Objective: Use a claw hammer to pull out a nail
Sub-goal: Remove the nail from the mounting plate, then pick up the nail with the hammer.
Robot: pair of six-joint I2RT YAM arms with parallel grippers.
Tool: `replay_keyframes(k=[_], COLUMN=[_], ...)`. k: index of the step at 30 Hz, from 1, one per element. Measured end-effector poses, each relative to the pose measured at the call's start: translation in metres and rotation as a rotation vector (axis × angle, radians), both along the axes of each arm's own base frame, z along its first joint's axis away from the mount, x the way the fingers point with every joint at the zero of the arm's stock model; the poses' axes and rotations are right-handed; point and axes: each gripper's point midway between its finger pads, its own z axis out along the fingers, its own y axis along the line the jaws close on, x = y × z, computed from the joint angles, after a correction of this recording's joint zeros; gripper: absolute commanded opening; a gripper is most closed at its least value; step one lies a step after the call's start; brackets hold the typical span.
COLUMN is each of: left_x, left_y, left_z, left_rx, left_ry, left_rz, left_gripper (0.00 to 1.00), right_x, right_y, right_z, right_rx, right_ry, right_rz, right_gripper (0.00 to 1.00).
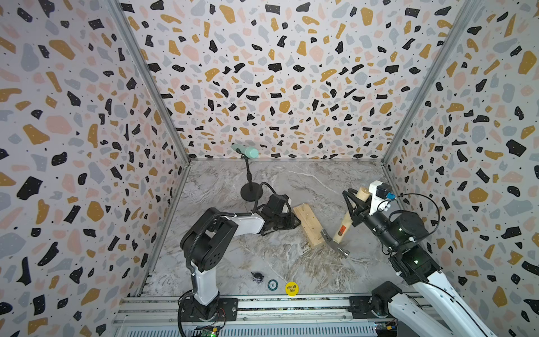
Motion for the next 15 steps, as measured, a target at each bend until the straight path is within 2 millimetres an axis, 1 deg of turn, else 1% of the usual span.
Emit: replay_keyframes(k=[2, 6, 11, 15], left_x=[0.000, 0.001, 0.004, 0.004], left_y=[0.002, 0.005, 0.009, 0.017], left_z=[0.005, 0.023, 0.042, 0.050], left_rx=[0.004, 0.007, 0.016, 0.050], left_ry=[-0.014, -0.061, -0.123, -0.162], left_rz=[-0.003, -0.003, -0.006, -0.005], left_gripper=[0.40, 0.40, 0.40, 0.40], right_x=[0.005, 0.013, 0.023, 0.036], right_y=[0.004, 0.008, 0.002, -0.003], right_z=[-0.004, -0.002, 0.005, 0.001], right_rx=[-0.008, -0.006, 0.010, 0.016], right_ry=[0.030, 0.063, 0.080, 0.125], right_rz=[0.007, 0.018, 0.013, 0.010], right_gripper=[0.00, 0.00, 0.00, 0.00])
